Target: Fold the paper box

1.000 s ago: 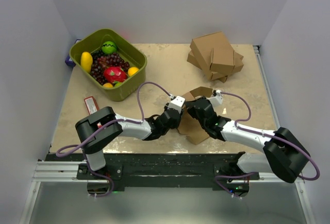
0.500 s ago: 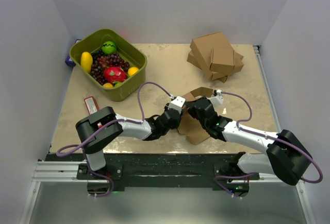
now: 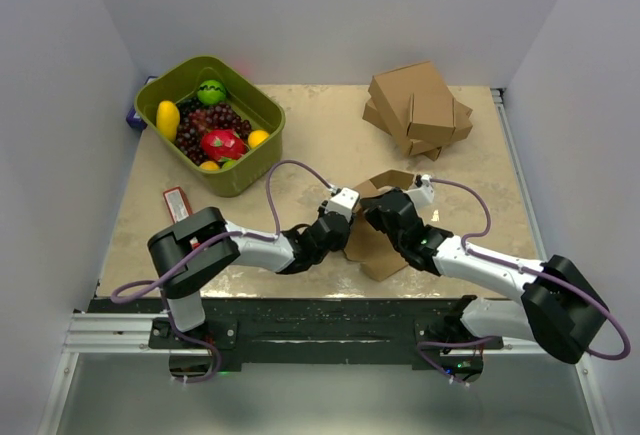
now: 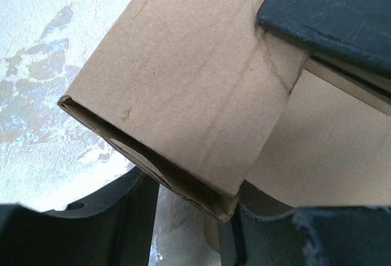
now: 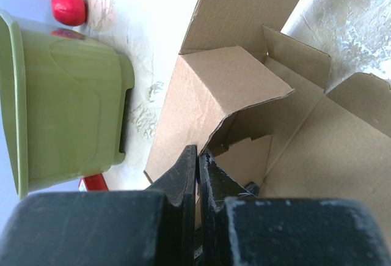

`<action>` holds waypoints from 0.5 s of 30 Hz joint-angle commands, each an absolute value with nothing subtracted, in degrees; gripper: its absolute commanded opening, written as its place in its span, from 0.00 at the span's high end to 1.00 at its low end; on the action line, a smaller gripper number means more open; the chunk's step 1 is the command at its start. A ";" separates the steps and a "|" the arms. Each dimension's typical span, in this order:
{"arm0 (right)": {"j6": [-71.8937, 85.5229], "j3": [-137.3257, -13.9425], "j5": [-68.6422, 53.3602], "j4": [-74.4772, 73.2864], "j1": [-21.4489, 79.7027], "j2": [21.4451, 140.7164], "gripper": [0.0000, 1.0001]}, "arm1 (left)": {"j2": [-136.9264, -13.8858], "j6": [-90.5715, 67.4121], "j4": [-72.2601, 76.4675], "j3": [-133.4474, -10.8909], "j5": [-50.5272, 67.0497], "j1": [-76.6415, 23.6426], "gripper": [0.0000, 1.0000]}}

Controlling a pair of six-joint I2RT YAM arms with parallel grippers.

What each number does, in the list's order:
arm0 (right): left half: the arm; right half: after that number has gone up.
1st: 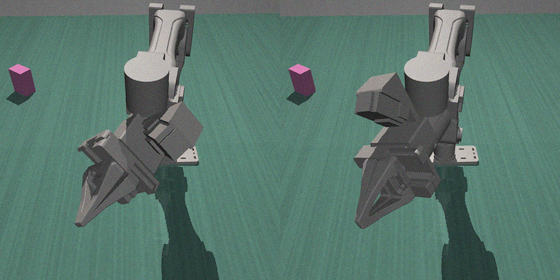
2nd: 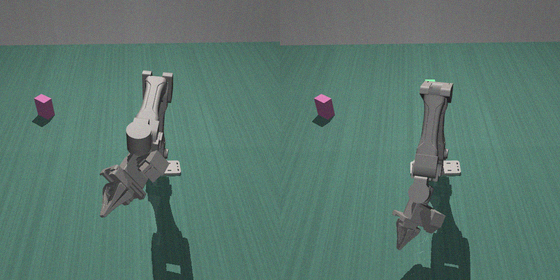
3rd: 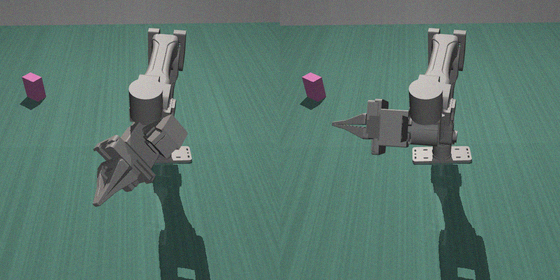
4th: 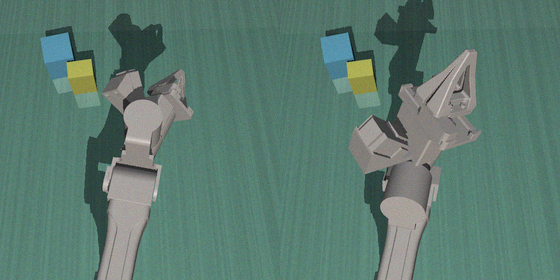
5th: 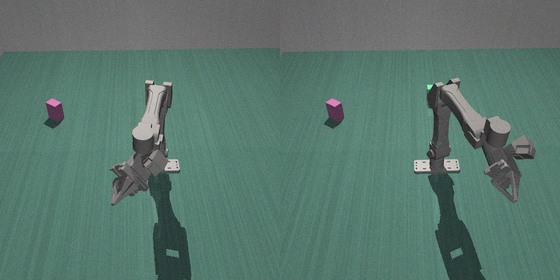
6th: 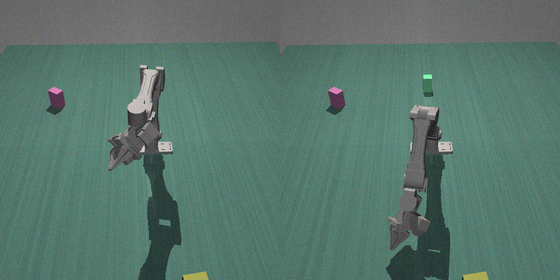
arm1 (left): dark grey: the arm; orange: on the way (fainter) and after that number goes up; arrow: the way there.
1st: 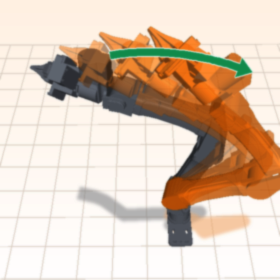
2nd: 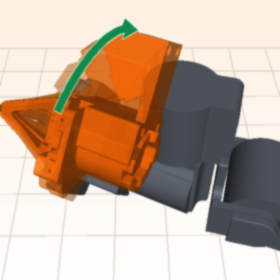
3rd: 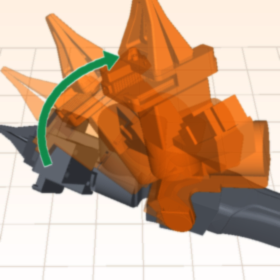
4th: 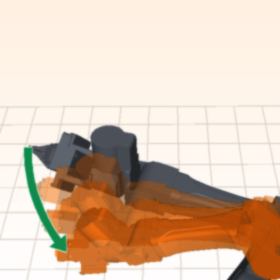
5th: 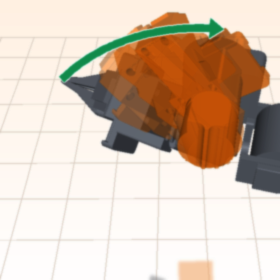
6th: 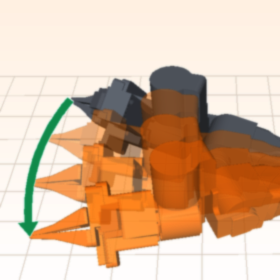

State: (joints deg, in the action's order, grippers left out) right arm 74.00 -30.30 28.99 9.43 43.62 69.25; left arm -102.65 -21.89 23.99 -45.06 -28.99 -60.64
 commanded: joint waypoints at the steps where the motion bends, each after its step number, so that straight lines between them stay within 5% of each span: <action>1: 73.65 -31.03 30.15 5.36 44.12 69.00 1.00 | -100.38 -22.15 26.81 -43.68 -33.75 -60.38 0.60; 4: 73.30 -30.50 30.06 5.89 44.03 68.73 1.00 | -98.88 -22.50 26.63 -43.68 -33.92 -60.29 0.70; 7: 72.16 -30.06 29.88 6.59 44.03 68.29 0.89 | -97.56 -23.64 25.23 -43.94 -34.89 -60.38 0.74; 11: 70.76 -29.18 30.23 7.12 44.12 66.98 0.58 | -96.16 -24.17 24.09 -44.03 -35.33 -60.12 0.82; 15: 68.56 -28.30 30.94 6.77 44.12 64.08 0.48 | -95.63 -24.35 23.64 -44.03 -33.49 -58.89 0.89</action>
